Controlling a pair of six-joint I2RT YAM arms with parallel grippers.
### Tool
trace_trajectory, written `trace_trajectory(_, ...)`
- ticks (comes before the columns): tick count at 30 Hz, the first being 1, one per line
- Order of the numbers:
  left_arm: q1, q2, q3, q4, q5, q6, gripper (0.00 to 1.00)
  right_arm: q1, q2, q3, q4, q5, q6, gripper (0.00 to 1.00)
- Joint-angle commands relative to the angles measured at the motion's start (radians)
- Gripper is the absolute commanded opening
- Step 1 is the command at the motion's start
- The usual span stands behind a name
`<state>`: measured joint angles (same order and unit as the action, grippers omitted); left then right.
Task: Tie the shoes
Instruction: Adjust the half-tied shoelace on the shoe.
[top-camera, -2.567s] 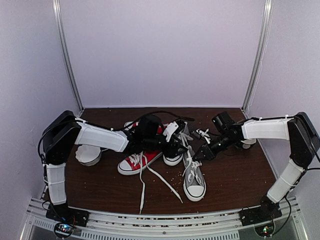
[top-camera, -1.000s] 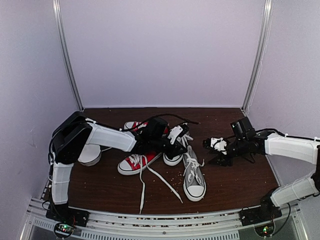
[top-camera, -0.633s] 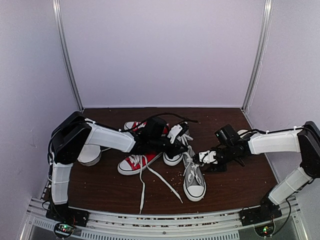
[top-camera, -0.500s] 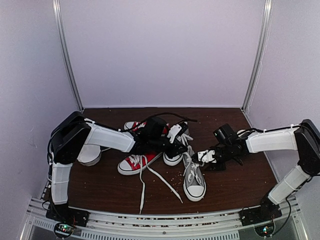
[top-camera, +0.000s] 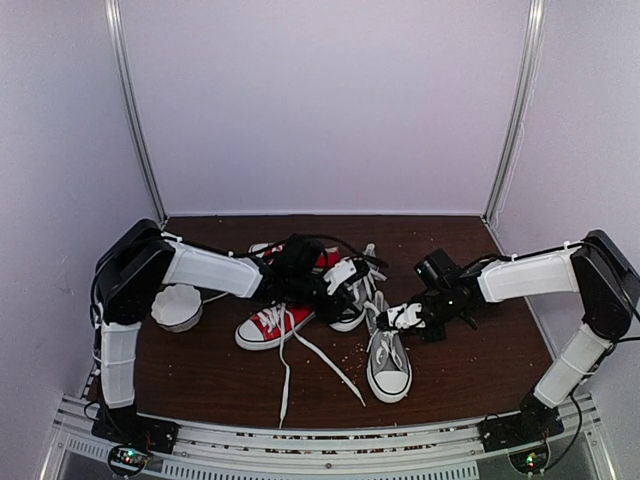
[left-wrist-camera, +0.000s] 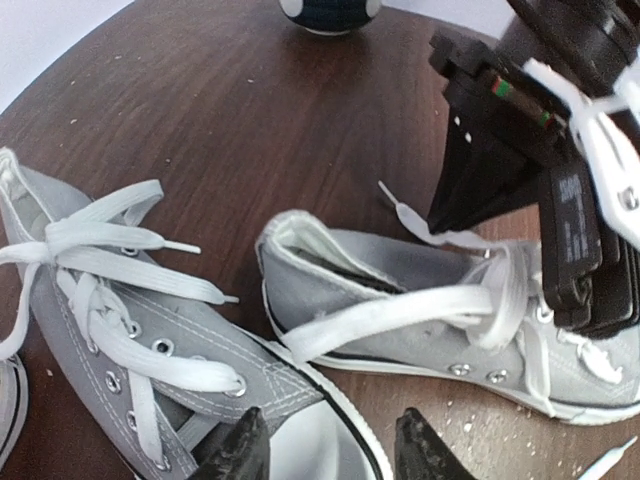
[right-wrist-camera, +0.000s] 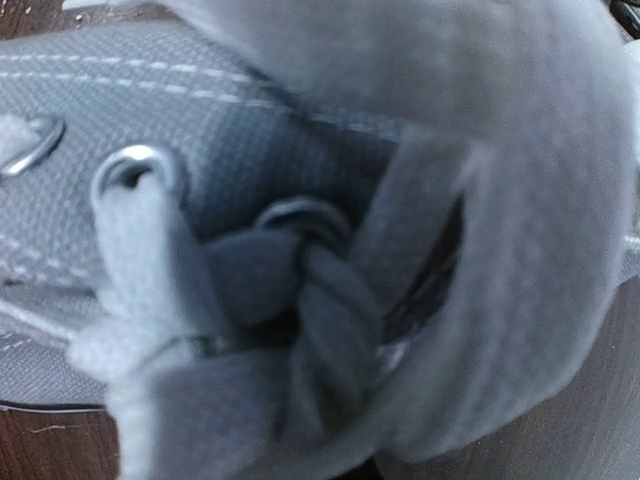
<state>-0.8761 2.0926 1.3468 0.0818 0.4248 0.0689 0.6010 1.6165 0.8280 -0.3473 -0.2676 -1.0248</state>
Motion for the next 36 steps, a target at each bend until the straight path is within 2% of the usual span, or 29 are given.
trace_trajectory(1, -0.005, -0.025, 0.037, -0.056, -0.020, 0.290, 0.44, 0.006, -0.034, 0.000, -0.015, 0.003, -0.016, 0.00)
trace_trajectory(6, -0.032, -0.007, 0.032, 0.001, -0.178, 0.510, 0.44, 0.006, -0.072, -0.009, -0.021, 0.001, -0.015, 0.00)
trace_trajectory(8, -0.045, 0.006, 0.045, 0.020, -0.224, 0.514, 0.44, 0.007, -0.085, -0.010, -0.030, 0.012, -0.007, 0.00)
trace_trajectory(14, -0.062, 0.011, 0.045, 0.050, -0.224, 0.521, 0.44, 0.006, -0.135, -0.015, -0.053, 0.017, 0.006, 0.00)
trace_trajectory(22, -0.075, 0.090, 0.159, -0.051, -0.269, 0.525, 0.43, 0.006, -0.191, -0.014, -0.111, 0.019, 0.002, 0.00)
trace_trajectory(28, -0.077, 0.107, 0.153, -0.054, -0.281, 0.542, 0.34, 0.012, -0.229, -0.009, -0.141, 0.016, 0.018, 0.00)
trace_trajectory(36, -0.085, 0.121, 0.178, -0.084, -0.260, 0.568, 0.34, 0.022, -0.256, 0.001, -0.173, 0.023, 0.039, 0.00)
